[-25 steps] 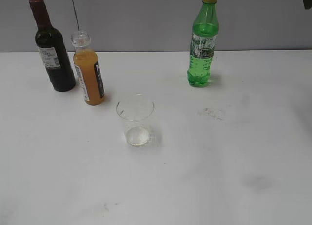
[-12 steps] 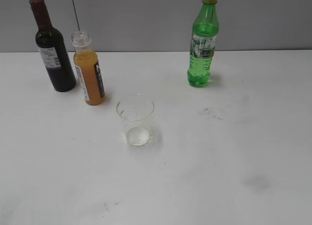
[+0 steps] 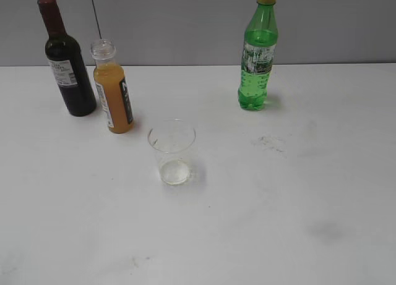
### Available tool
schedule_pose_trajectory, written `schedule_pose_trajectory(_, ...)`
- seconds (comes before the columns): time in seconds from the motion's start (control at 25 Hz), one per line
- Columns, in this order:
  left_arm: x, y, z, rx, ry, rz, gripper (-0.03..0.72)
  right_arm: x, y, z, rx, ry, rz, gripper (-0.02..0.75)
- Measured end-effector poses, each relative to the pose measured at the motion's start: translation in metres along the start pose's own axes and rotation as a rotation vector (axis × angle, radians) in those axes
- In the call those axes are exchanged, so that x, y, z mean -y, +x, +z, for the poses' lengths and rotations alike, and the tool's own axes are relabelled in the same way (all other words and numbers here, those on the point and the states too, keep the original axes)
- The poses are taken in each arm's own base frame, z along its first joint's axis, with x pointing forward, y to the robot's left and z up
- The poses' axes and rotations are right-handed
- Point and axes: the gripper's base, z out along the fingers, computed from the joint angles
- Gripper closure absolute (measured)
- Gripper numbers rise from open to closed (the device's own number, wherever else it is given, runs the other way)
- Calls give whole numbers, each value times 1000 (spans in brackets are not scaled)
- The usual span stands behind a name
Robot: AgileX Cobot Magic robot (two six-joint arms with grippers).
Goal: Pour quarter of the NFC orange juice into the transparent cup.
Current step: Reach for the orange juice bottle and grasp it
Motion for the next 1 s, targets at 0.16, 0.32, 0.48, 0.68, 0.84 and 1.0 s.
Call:
schedule_pose_trajectory(0.16,0,0,0,0,0,0,374,-4,35,-3,70,5,-3,165)
schedule_pose_trajectory(0.32,0,0,0,0,0,0,374,-6,64,-7,167,14,-9,165)
schedule_pose_trajectory(0.48,0,0,0,0,0,0,374,-9,80,-20,314,23,-14,165)
schedule_pose_trajectory(0.68,0,0,0,0,0,0,374,-11,94,-29,467,28,10,165)
schedule_pose_trajectory(0.84,0,0,0,0,0,0,374,-12,102,-33,525,30,14,166)
schedule_pose_trajectory(1.0,0,0,0,0,0,0,374,-12,108,-37,568,33,14,166)
